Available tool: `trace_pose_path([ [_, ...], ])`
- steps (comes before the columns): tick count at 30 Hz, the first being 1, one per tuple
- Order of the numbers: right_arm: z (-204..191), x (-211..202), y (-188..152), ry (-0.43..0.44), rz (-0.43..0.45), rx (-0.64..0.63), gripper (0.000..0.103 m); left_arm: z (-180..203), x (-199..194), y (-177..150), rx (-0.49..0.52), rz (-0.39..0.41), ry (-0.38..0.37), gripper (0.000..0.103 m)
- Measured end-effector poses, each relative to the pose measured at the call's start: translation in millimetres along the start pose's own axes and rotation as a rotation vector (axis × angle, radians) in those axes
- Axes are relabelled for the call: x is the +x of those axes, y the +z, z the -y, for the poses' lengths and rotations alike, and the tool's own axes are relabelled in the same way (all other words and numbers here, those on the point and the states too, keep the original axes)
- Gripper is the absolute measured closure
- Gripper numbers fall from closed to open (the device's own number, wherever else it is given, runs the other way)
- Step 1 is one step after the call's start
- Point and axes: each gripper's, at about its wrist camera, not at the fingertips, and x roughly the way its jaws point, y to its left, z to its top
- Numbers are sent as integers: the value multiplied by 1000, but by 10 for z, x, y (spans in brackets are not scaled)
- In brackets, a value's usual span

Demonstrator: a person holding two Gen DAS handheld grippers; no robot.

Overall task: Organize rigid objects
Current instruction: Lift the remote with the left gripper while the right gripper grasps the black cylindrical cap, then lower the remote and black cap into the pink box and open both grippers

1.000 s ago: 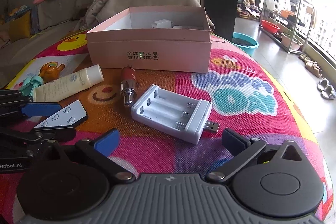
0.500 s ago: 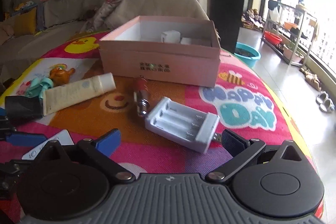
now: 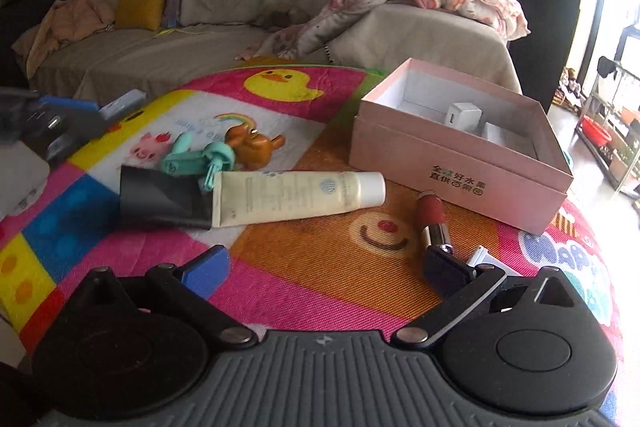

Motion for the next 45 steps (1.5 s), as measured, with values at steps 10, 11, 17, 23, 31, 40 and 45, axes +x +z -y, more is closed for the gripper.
trace_pose_path([
  [10, -147, -159, -42, 82, -9, -14, 1, 207, 333, -305, -11, -144, -195, 60],
  [11, -198, -152, -33, 95, -6, -29, 0, 227, 309, -320, -5, -142, -187, 60],
  [17, -522, -7, 88, 156, -16, -70, 0, 71, 242, -304, -17, -125, -28, 60],
  [23, -778, 261, 136, 164, -65, -126, 22, 121, 194, -346, 31, -127, 1, 60],
  [31, -388, 36, 61, 115, -86, -71, 55, 499, 186, -440, 166, -177, -136, 60],
  [40, 325, -527, -100, -74, 4, -4, 55, 1123, 304, -220, 285, -156, -311, 60],
  [45, 785, -605, 124, -157, 111, 90, 55, 1295, 639, 365, 257, -38, -344, 60],
])
